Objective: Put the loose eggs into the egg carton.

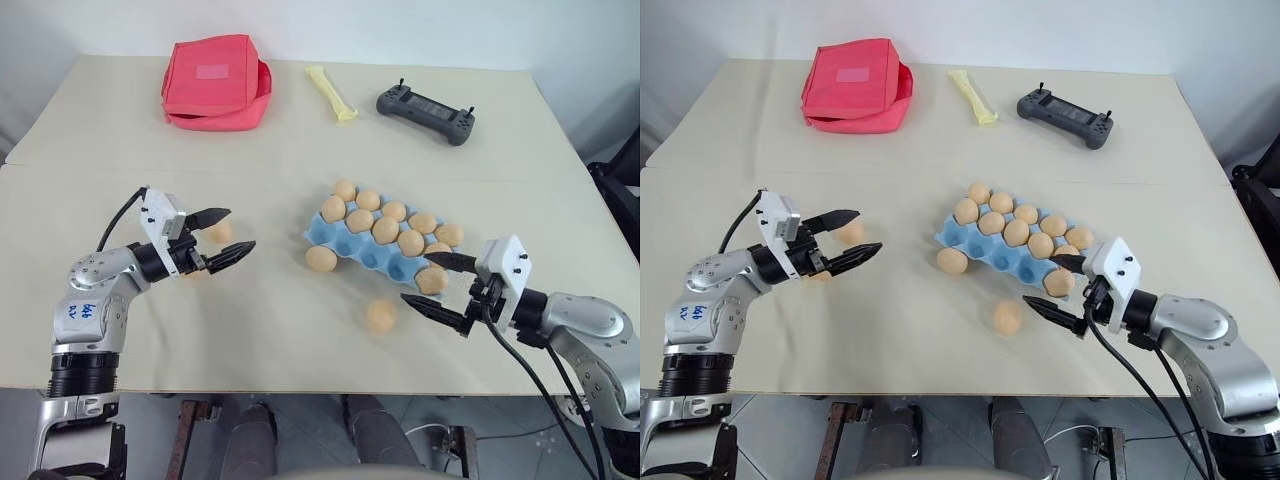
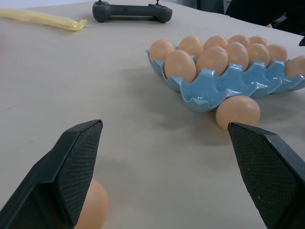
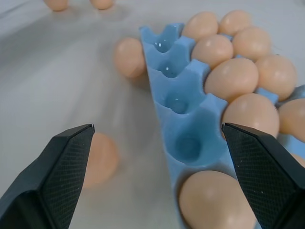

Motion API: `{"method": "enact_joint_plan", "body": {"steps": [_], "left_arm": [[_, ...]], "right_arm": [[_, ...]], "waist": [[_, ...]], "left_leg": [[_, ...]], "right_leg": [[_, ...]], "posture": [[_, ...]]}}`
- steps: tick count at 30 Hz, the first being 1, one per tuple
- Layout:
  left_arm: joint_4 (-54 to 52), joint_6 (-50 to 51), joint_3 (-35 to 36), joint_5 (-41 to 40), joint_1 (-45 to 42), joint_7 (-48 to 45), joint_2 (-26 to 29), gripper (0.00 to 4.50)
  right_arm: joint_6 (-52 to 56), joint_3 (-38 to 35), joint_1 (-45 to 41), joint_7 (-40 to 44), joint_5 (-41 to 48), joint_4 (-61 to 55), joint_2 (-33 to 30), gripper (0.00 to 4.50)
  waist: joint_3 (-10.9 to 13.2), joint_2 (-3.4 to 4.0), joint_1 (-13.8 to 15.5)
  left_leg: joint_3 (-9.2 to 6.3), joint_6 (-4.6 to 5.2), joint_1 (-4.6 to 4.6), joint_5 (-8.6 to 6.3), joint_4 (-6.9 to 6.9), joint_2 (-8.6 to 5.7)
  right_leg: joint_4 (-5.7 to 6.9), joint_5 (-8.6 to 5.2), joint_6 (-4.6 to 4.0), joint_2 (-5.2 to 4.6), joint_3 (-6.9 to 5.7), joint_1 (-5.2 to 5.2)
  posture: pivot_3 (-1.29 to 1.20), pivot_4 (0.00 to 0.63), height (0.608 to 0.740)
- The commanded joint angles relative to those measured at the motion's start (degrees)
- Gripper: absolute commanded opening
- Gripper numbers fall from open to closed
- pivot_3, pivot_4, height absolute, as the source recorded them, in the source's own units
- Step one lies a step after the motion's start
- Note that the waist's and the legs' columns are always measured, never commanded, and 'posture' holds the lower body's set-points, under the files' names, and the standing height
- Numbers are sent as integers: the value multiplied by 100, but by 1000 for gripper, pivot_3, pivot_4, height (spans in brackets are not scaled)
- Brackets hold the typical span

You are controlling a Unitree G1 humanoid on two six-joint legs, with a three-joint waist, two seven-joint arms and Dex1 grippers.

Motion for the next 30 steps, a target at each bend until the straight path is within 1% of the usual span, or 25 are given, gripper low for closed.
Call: {"method": "enact_joint_plan", "body": {"steps": [1, 5, 10, 14, 19, 23, 27, 30], "left_arm": [[-69, -203, 12, 64, -153, 55, 4, 4483], [-27, 168, 80, -45, -363, 379, -98, 4483], [35, -27, -52, 18, -437, 202, -143, 4483], [83, -106, -142, -20, -478, -5, -187, 4483], [270, -147, -226, -54, -447, -545, -44, 4483], [382, -130, -257, -49, -481, -770, 16, 4483], [449, -53, -342, -25, -503, -1000, 62, 4483], [431, -79, -359, -27, -483, -1087, 71, 4483]], "right_arm": [[-176, -32, -25, 53, -18, -24, 2, 4500], [-236, -74, 8, 72, -16, -11, 1, 4500], [-207, -131, 51, 34, 15, -139, -17, 4500], [-19, -319, 174, -31, 143, -418, -112, 4500], [443, -1064, 995, 2, 474, -1030, -422, 4500], [701, -1484, 1549, 29, 674, -1406, -548, 4500], [964, -1730, 2031, 89, 765, -1719, -713, 4500], [1091, -1693, 2058, 32, 830, -1821, -801, 4500]], "waist": [[0, 0, 0], [0, 0, 14], [0, 0, 14], [0, 0, 53], [0, 0, 130], [0, 0, 133], [-1, 0, 120], [0, 0, 99]], "left_leg": [[0, 0, 0, 0, 0, 0], [0, 0, 0, 0, 3, 0], [0, 0, 1, 0, 3, 0], [0, 0, 1, 0, 4, 0], [-2, 0, 0, 0, 2, 0], [-3, 0, 1, 0, 6, -1], [-2, 1, 3, 0, 13, -1], [-2, 2, 4, 1, 17, 0]], "right_leg": [[0, 0, 0, 0, 0, 0], [1, 1, 2, 0, 0, 1], [5, 1, 3, 0, 0, 0], [6, 1, 2, 0, 0, 0], [6, -1, -2, 1, -2, 0], [5, -1, -1, 1, -2, 2], [6, -2, -4, 1, -1, 5], [6, -10, -19, 1, 0, 6]], "posture": [[0, 150, 740], [0, 150, 740], [0, 150, 740], [0, 150, 740], [0, 150, 740], [0, 150, 740], [0, 150, 740], [0, 150, 740]]}}
